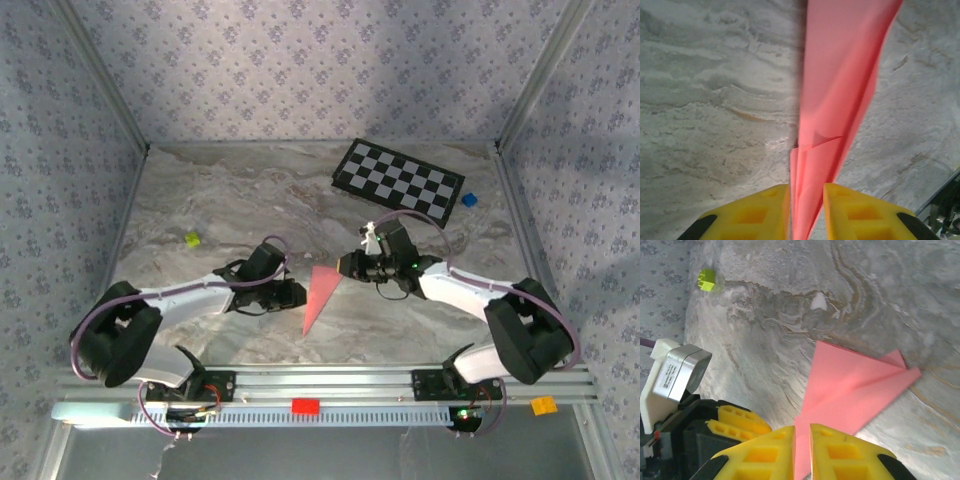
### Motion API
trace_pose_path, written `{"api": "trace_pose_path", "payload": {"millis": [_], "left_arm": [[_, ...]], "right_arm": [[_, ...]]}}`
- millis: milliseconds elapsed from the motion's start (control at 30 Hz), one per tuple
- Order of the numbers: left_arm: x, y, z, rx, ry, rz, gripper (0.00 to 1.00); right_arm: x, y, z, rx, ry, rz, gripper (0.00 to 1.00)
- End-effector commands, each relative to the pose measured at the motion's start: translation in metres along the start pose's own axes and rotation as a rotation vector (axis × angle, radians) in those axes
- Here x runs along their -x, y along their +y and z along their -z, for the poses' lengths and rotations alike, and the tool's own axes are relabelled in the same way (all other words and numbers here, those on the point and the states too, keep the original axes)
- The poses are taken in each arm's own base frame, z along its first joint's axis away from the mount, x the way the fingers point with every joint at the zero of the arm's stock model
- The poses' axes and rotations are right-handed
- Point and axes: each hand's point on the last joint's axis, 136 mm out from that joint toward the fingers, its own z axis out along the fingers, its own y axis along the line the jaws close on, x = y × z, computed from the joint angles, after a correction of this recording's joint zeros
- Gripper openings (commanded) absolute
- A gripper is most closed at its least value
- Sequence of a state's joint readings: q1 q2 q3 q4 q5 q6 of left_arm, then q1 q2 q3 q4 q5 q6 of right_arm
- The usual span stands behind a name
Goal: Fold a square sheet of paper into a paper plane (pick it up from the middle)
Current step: Fold the wing for the fifth time at the center of the table, then move a paper plane to the center of the table.
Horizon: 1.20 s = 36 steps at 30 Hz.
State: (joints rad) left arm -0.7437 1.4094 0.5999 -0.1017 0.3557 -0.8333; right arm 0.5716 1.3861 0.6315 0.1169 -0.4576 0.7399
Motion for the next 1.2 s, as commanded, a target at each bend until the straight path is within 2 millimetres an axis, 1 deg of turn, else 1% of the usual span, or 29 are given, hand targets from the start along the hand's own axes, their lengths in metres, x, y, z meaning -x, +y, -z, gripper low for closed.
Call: {"api": "trace_pose_path", "payload": {"millis": [0, 200, 433, 633, 833, 1000, 1067, 1167], "left_arm": [[0.009, -0.013, -0.002, -0.037, 0.004, -0.029, 0.26], [0.006, -0.013, -0.013, -0.045, 0.046, -0.034, 0.29], [0.002, -0.011, -0.020, -0.041, 0.079, -0.037, 0.30], [-0.002, -0.008, -0.025, -0.012, 0.110, -0.053, 0.30], [-0.003, -0.015, -0.025, -0.026, 0.118, -0.070, 0.27], [-0.001, -0.014, -0.021, 0.005, 0.104, -0.081, 0.23], [0.000, -0.012, -0.022, 0.021, 0.104, -0.082, 0.23], [-0.004, -0.016, -0.026, 0.006, 0.130, -0.088, 0.24]], "right_arm": [[-0.016, -0.023, 0.006, -0.077, 0.019, -0.039, 0.16], [-0.029, -0.031, 0.007, -0.095, 0.027, -0.060, 0.17], [-0.033, -0.037, 0.007, -0.113, 0.030, -0.071, 0.17], [-0.035, -0.036, 0.004, -0.105, 0.041, -0.073, 0.17], [-0.039, -0.035, -0.003, -0.097, 0.056, -0.079, 0.17], [-0.042, -0.031, -0.008, -0.093, 0.068, -0.072, 0.16], [-0.043, -0.030, -0.008, -0.093, 0.066, -0.073, 0.16], [-0.044, -0.030, -0.009, -0.093, 0.067, -0.073, 0.16]]}}
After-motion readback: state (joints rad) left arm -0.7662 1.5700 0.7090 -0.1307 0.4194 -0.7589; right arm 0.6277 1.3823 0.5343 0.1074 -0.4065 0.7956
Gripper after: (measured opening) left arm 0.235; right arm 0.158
